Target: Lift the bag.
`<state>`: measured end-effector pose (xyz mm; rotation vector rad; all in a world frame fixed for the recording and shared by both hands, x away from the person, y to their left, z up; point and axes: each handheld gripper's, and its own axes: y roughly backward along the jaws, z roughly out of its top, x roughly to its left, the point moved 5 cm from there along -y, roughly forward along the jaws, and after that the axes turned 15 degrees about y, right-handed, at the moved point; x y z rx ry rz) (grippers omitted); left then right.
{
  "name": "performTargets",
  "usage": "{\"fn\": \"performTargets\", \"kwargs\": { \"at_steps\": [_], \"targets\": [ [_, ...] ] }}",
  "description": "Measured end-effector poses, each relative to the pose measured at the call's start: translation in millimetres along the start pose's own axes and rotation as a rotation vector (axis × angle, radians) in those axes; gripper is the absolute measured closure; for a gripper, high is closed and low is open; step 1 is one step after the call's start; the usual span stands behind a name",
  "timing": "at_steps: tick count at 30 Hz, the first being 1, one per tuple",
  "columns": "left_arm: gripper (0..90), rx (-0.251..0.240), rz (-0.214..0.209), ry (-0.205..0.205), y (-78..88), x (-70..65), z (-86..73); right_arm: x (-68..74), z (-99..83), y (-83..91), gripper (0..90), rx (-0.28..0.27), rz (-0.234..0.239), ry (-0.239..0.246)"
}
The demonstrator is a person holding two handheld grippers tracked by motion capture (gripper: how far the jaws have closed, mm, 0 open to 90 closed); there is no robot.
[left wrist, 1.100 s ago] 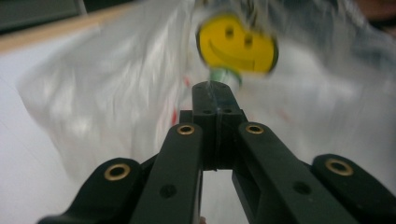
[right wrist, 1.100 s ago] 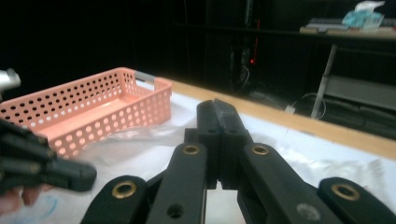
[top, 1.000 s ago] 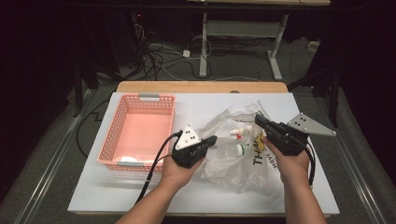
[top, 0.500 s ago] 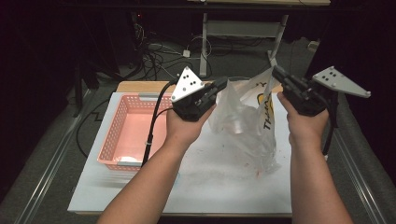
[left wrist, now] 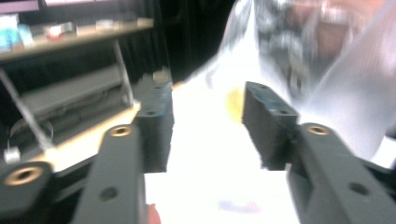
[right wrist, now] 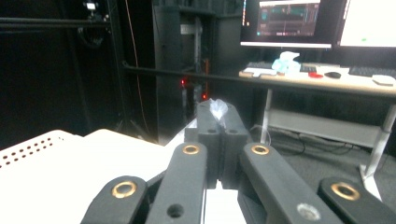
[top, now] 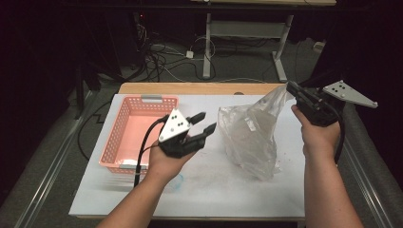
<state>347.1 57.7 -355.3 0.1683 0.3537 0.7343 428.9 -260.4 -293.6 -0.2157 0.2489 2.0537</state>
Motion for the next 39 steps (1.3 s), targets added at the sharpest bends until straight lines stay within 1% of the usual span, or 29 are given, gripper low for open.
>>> {"fn": "performTargets", "kwargs": {
  "at_steps": [1,2,4,6,8,9,10,12,13,14,16,17,18,19,22,24,25,27,29,30,32,34,35,36,38,39],
  "targets": [
    [44.3,0.018,-0.017,0.027,2.0,0.4,-11.9,0.7,-2.4,1.0,90.0,0.002,0.001,0.001],
    [42.0,0.047,-0.02,0.038,2.2,-0.5,-24.4,2.2,-4.5,2.5,89.7,0.005,0.006,-0.001],
    [37.1,0.096,-0.047,0.044,1.2,-5.5,-47.3,5.9,-6.3,6.3,82.1,0.0,0.022,-0.004],
    [33.9,0.121,-0.056,0.024,-1.0,-10.1,-63.6,11.5,-4.4,13.0,75.2,-0.013,0.039,-0.006],
    [29.5,0.129,-0.06,0.021,-5.8,-11.4,-75.0,16.8,-0.2,22.3,68.2,-0.033,0.053,0.003],
    [26.9,0.153,-0.059,0.028,-10.8,-11.2,-81.3,20.1,1.6,28.0,65.8,-0.039,0.057,0.003],
    [22.9,0.163,-0.062,0.036,-13.9,-11.0,-84.4,23.3,2.9,35.3,62.7,-0.047,0.061,0.011],
    [19.5,0.178,-0.064,0.054,-19.8,-11.3,-90.9,27.7,2.6,45.4,58.8,-0.047,0.065,0.01],
    [17.3,0.18,-0.06,0.052,-21.7,-11.3,-93.3,29.5,0.7,50.8,57.2,-0.044,0.068,0.021],
    [14.9,0.182,-0.051,0.051,-23.0,-10.9,-95.5,31.6,-2.5,56.1,55.6,-0.035,0.065,0.023],
    [13.7,0.183,-0.046,0.066,-24.0,-9.2,-99.8,34.2,-14.3,64.1,51.9,-0.005,0.064,0.026],
    [10.2,0.197,-0.035,0.065,-24.7,-8.1,-103.3,35.1,-22.0,66.6,50.3,0.011,0.061,0.022],
    [7.3,0.206,-0.032,0.063,-25.1,-7.7,-105.8,35.7,-33.4,69.4,48.4,0.034,0.059,0.02],
    [5.5,0.216,-0.028,0.06,-25.6,-7.6,-109.2,35.5,-40.8,70.7,46.8,0.047,0.057,0.017],
    [0.0,0.243,-0.038,0.047,-27.0,-7.9,-117.8,35.4,-70.4,73.8,39.3,0.103,0.058,-0.009],
    [0.0,0.247,-0.029,0.043,-28.9,-6.7,-122.8,37.3,-88.1,74.4,32.2,0.14,0.065,-0.012],
    [0.0,0.255,-0.031,0.041,-30.4,-6.4,-125.7,38.6,-97.1,73.3,29.1,0.161,0.067,-0.003],
    [0.0,0.272,-0.029,0.032,-34.0,-6.5,-131.6,41.1,-115.3,71.2,23.3,0.199,0.066,-0.007],
    [0.0,0.269,-0.034,0.037,-36.3,-5.5,-134.4,43.0,-130.5,68.6,17.4,0.223,0.062,-0.015],
    [0.0,0.266,-0.034,0.038,-37.2,-5.1,-135.0,43.6,-136.9,67.0,14.4,0.235,0.062,-0.006],
    [0.0,0.25,-0.026,0.034,-38.0,-3.7,-136.0,44.7,-147.5,65.3,8.3,0.252,0.061,-0.02],
    [0.0,0.247,-0.022,0.054,-38.2,-0.3,-137.5,46.2,-155.3,65.0,0.7,0.258,0.057,-0.031],
    [0.0,0.247,-0.023,0.071,-38.7,1.6,-138.6,47.1,-158.7,65.5,0.4,0.265,0.055,-0.032],
    [0.0,0.251,-0.02,0.077,-39.2,3.2,-139.7,47.1,-161.7,66.0,0.3,0.264,0.054,-0.029],
    [0.0,0.252,-0.013,0.069,-39.8,4.8,-140.9,48.6,-166.0,66.1,0.3,0.273,0.057,-0.038],
    [0.0,0.25,-0.012,0.07,-39.9,5.1,-140.9,48.9,-167.5,65.8,0.3,0.277,0.056,-0.033]
  ]
}}
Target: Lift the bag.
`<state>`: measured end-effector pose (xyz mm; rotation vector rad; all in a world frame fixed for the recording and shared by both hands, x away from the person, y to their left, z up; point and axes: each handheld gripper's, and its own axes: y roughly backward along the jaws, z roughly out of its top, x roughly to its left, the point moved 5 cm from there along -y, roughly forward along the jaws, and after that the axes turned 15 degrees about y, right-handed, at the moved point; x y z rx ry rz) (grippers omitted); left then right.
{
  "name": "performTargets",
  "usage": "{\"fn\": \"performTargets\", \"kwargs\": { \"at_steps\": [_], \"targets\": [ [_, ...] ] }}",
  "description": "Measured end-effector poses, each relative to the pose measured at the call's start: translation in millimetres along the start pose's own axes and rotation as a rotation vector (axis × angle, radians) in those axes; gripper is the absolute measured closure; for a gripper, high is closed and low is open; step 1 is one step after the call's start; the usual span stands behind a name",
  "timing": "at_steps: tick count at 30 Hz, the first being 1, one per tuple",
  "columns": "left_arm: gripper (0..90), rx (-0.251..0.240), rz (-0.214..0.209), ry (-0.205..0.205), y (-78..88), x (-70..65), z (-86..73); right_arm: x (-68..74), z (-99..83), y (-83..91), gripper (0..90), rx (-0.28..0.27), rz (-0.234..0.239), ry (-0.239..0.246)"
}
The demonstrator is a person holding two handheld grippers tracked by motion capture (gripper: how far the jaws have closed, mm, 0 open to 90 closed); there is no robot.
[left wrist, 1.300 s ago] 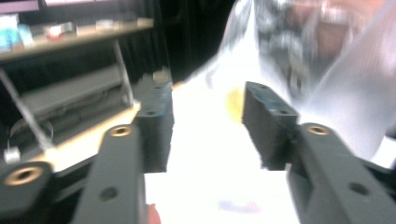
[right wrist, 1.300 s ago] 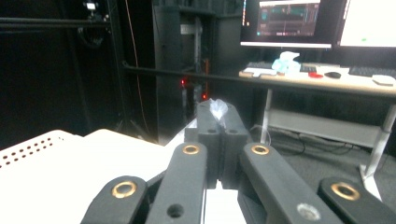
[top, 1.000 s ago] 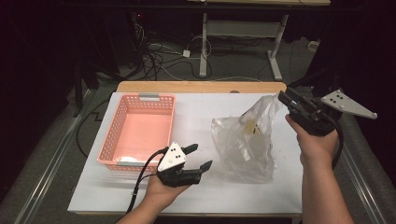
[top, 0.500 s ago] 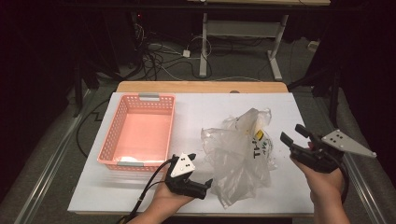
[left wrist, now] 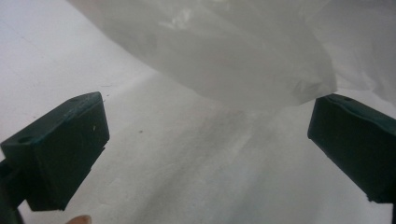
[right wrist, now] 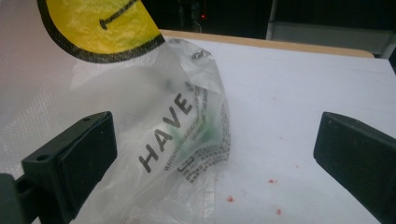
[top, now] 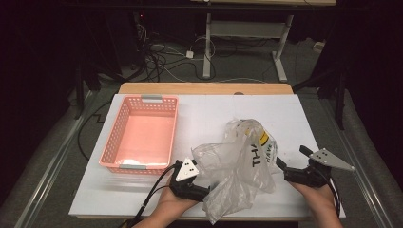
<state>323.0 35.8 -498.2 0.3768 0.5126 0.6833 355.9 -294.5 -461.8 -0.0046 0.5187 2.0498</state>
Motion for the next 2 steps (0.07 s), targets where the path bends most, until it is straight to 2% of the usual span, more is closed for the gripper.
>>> {"fn": "performTargets", "kwargs": {
  "at_steps": [2],
  "targets": [
    [0.0,-0.007,-0.001,0.002,0.0,0.1,0.5,0.8,-0.6,-0.1,0.3,-0.002,-0.005,-0.001]
  ]
}}
